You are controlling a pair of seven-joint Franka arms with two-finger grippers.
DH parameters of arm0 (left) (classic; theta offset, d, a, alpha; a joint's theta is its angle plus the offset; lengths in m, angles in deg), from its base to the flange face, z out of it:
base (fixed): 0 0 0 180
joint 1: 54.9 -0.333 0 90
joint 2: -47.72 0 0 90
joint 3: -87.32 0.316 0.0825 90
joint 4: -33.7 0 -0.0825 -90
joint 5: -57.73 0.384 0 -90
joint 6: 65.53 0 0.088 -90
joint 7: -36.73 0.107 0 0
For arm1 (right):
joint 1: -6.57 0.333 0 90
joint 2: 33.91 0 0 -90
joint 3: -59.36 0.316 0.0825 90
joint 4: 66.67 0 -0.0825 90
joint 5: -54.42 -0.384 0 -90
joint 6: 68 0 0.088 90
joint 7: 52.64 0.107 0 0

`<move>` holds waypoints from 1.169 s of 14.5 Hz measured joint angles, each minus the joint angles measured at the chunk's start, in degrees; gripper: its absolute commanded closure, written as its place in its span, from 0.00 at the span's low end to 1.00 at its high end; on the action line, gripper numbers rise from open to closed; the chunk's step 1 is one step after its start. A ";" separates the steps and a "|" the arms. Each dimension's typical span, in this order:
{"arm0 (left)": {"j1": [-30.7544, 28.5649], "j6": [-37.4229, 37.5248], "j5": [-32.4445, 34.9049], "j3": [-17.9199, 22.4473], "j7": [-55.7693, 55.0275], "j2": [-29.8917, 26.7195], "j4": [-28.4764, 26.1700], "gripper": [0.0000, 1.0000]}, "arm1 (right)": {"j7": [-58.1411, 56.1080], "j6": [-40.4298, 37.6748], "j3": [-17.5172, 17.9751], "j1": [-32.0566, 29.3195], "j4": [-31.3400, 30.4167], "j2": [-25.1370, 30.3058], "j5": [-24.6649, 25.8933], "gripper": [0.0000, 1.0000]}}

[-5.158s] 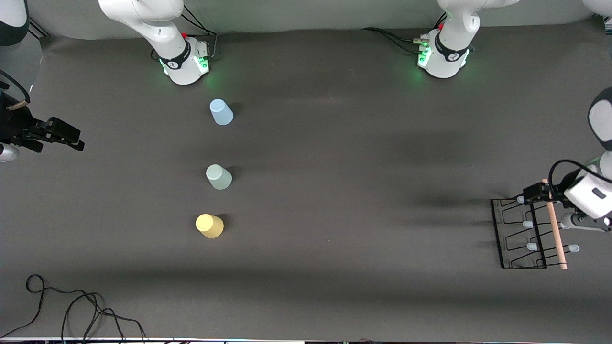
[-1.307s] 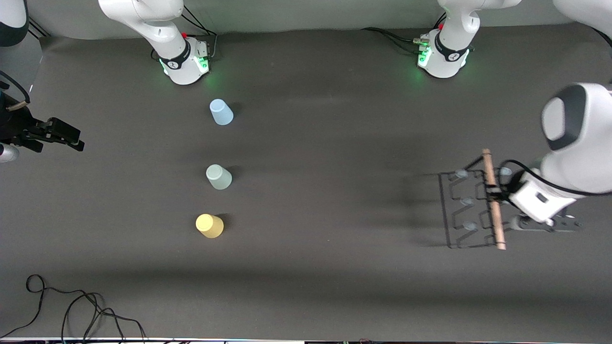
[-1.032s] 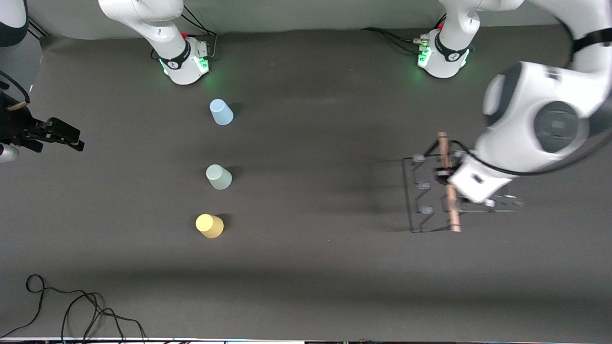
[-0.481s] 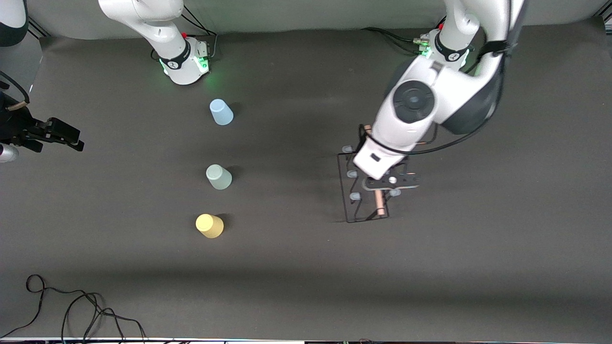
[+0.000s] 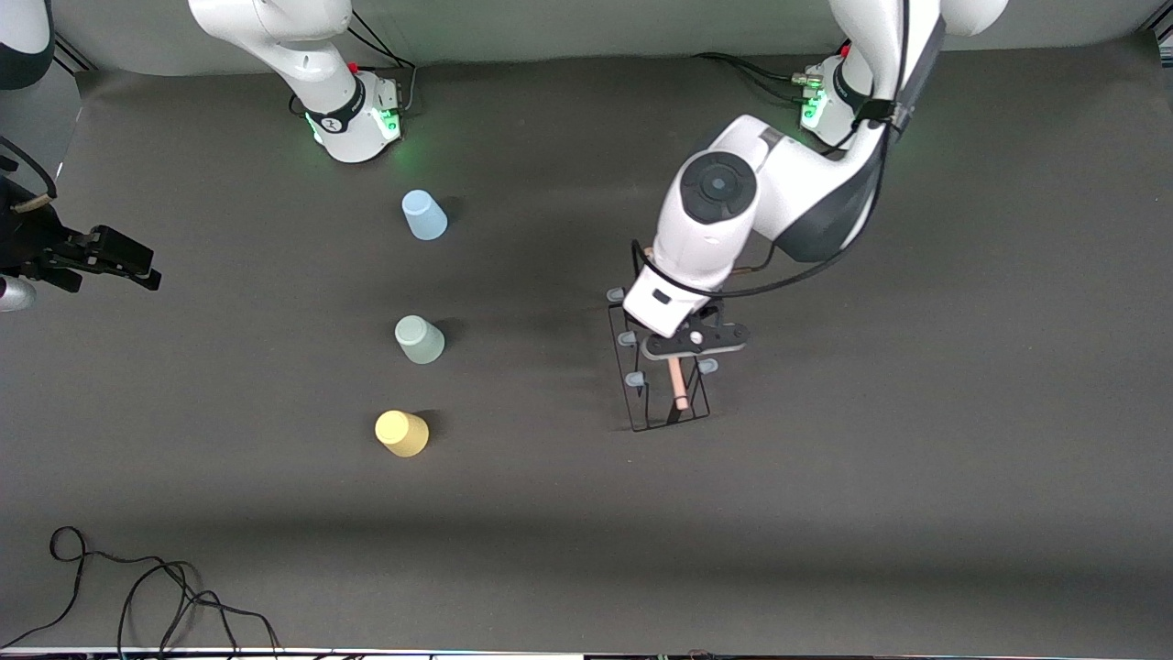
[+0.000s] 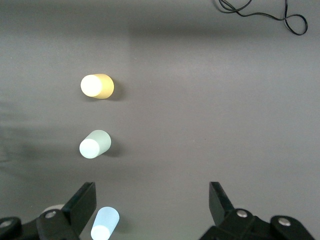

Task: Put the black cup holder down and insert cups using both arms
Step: 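Carry the rack to the table middle and set it down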

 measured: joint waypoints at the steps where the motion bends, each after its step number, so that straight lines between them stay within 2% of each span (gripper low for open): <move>1: 0.88 -1.27 0.00 0.00 -1.06 0.34 0.01 1.00 | 0.00 0.00 0.00 0.00 0.00 0.00 0.00 0.00; 8: 4.79 -3.44 0.16 0.02 -1.64 4.73 0.09 1.00 | 0.00 0.00 -0.01 0.00 0.00 0.00 0.00 0.00; 10: 4.82 -3.45 0.17 0.04 -1.56 4.99 0.10 0.51 | 0.00 0.00 -0.01 0.00 0.00 0.00 0.00 0.00; 12: 4.82 -3.69 0.20 0.09 -1.48 4.98 0.35 0.13 | 0.00 0.00 -0.01 0.00 0.00 0.00 0.00 0.00; 13: 4.84 -4.08 0.31 0.09 -1.40 4.98 0.42 0.02 | 0.00 0.00 -0.01 0.00 0.00 0.00 0.00 0.00; 17: 4.82 -4.47 0.98 0.54 -1.28 4.88 1.02 0.00 | 0.00 -0.11 -0.01 0.00 0.00 0.00 0.00 0.00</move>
